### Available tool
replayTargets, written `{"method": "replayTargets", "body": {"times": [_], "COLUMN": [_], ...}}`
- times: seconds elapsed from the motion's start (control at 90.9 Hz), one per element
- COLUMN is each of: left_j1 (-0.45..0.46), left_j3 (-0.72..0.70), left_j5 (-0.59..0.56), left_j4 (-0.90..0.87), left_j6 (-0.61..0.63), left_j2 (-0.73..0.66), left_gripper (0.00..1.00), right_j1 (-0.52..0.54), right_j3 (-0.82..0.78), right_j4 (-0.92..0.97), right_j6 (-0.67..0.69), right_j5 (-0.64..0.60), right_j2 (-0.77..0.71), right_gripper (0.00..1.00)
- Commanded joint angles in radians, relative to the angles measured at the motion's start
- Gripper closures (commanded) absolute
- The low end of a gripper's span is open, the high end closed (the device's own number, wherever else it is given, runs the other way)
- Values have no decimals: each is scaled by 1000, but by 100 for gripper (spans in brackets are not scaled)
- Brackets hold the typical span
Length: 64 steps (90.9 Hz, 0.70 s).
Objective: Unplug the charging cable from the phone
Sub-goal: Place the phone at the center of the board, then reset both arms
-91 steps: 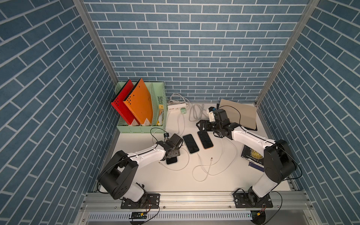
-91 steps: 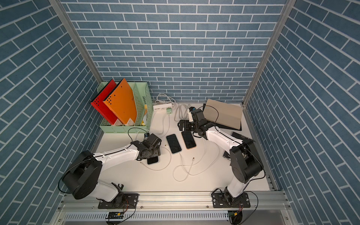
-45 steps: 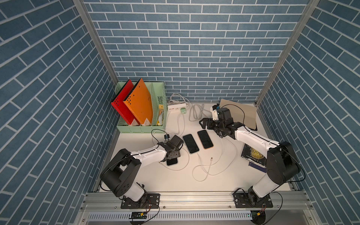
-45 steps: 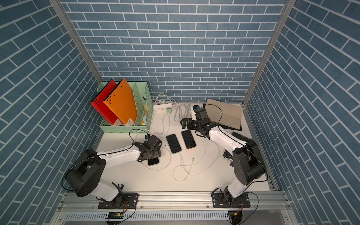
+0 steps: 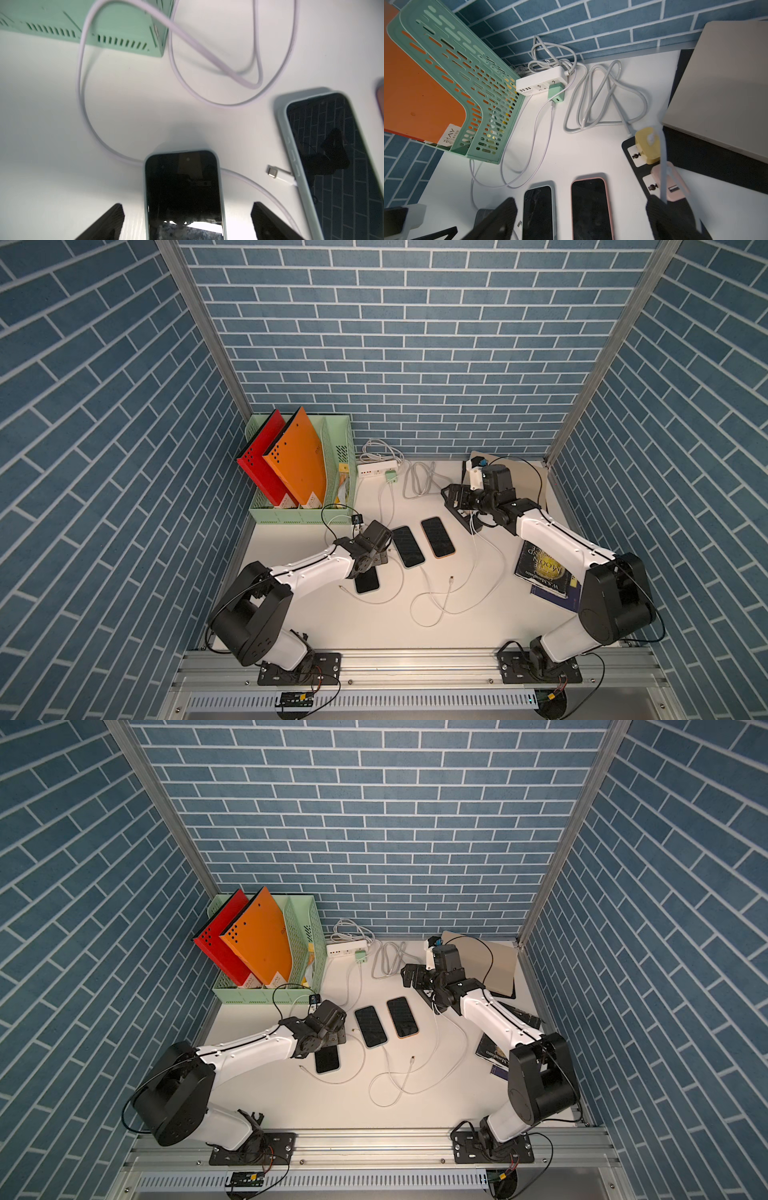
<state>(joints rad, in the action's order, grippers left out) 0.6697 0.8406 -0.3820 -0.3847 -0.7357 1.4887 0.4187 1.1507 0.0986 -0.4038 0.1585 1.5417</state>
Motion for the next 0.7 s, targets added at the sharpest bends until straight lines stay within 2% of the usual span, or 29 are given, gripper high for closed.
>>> {"method": "replayTargets", "body": {"times": [0.0,0.198,0.352,0.561,0.693], "left_j1": [3,-35,-84,-156,-241], "left_j3": [29,0,-91,-279,-464], "left_j5": [-105,-187,-201,-203,-147], "left_j4": [15,143,271,512,733], "left_j6": [98,226,320,475,568], "left_j2": [-38,-115,-229,-420,-538], "left_gripper": [0,0,0,0,0], "right_j1": [-29,-101,-146,-211,-239], "right_j3": [-22,-76,-149,-300,-444], "right_j4": [30,33,2,-122,-296], "right_j6": [73,120,171,189,299], "right_j5": [-58,-136,-191,-317,-327], "right_j2": [-64,-134,-196,-275,-320], "right_gripper": [1,0,0,0,0]}}
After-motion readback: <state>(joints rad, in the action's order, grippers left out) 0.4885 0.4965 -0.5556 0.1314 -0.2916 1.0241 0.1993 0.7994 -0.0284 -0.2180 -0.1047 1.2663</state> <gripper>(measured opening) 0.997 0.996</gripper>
